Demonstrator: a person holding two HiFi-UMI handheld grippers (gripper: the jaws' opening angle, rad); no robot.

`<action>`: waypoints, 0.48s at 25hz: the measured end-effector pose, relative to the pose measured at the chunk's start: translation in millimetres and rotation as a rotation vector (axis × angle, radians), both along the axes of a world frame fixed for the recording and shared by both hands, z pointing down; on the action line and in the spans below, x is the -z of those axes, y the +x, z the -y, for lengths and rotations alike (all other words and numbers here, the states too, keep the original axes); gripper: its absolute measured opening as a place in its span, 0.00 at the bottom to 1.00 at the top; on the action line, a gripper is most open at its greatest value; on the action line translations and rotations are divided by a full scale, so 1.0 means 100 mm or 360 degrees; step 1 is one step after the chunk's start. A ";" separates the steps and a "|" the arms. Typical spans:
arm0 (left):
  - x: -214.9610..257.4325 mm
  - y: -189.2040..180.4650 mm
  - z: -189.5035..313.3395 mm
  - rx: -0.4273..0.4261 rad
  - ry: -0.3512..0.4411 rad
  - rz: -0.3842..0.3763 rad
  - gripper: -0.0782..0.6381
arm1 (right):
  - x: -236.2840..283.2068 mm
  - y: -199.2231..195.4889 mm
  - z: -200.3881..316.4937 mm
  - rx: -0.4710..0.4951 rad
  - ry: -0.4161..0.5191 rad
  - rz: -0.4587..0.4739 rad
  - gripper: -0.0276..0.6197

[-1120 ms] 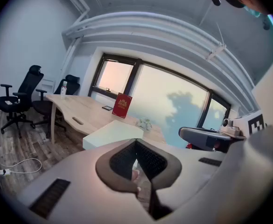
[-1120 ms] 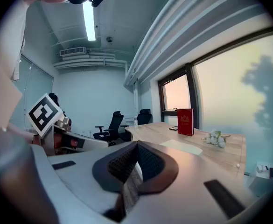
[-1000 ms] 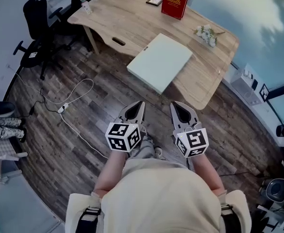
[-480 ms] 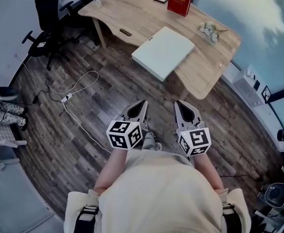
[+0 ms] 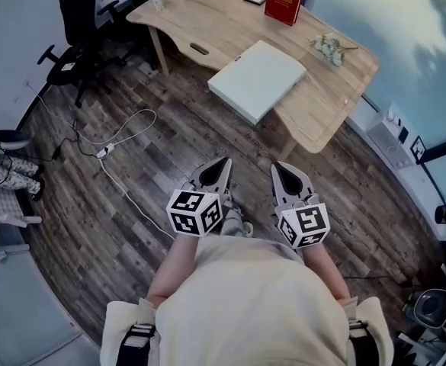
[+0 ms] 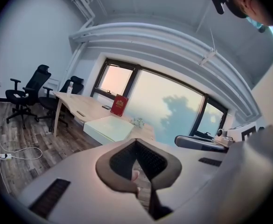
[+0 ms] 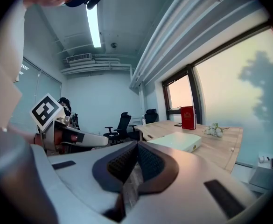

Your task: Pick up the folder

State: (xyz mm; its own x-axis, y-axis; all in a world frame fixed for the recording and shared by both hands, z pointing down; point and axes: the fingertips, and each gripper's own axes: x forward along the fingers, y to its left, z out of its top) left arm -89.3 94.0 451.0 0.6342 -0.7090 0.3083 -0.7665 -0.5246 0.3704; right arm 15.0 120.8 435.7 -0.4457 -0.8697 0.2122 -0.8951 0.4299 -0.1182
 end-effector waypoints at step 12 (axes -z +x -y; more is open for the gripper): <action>-0.09 0.01 0.00 0.0004 -0.0033 -0.0020 0.14 | -0.02 0.01 -0.02 0.0013 -0.0006 0.0011 0.07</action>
State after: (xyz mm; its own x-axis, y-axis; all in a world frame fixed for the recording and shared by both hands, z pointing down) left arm -88.1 93.5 460.1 0.6365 -0.7040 0.3150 -0.7629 -0.5148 0.3910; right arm 16.1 123.1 437.5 -0.4544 -0.8652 0.2121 -0.8906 0.4369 -0.1262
